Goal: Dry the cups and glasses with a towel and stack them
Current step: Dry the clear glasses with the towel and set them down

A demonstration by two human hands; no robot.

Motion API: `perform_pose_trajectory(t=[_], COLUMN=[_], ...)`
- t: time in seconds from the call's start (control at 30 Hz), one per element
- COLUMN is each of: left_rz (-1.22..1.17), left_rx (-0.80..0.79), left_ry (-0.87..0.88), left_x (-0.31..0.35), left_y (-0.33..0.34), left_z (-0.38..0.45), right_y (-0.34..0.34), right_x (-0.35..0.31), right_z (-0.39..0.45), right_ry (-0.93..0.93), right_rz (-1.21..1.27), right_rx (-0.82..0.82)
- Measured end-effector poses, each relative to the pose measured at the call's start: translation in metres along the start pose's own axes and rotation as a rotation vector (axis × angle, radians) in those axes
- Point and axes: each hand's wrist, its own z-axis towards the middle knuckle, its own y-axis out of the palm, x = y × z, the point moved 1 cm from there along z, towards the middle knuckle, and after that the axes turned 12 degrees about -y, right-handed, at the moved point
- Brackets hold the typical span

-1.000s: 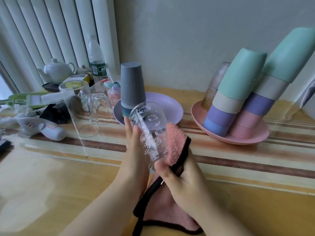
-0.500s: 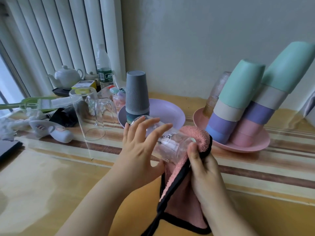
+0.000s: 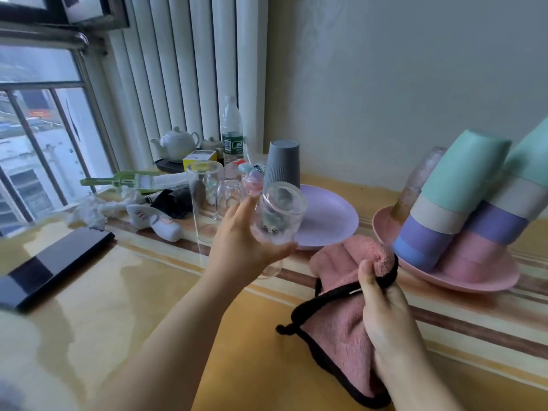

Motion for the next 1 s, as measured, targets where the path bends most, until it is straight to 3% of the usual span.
perform_pose_trajectory(t=[0.13, 0.3, 0.63, 1.0], left_rz=[-0.054, -0.034, 0.018, 0.036], left_rx=[-0.015, -0.008, 0.098, 0.187], left_ry=[-0.188, -0.301, -0.408, -0.389], left_x=[-0.013, -0.028, -0.033, -0.029], left_y=[-0.024, -0.017, 0.006, 0.012], left_z=[0.022, 0.032, 0.042, 0.038], right_y=[0.000, 0.002, -0.002, -0.002], right_x=[-0.003, -0.004, -0.004, -0.002], right_z=[0.001, 0.000, 0.006, 0.007], right_ry=[-0.004, -0.012, -0.092, -0.106], right_rz=[-0.010, -0.016, 0.001, 0.000], right_rx=[0.050, 0.061, 0.073, 0.051])
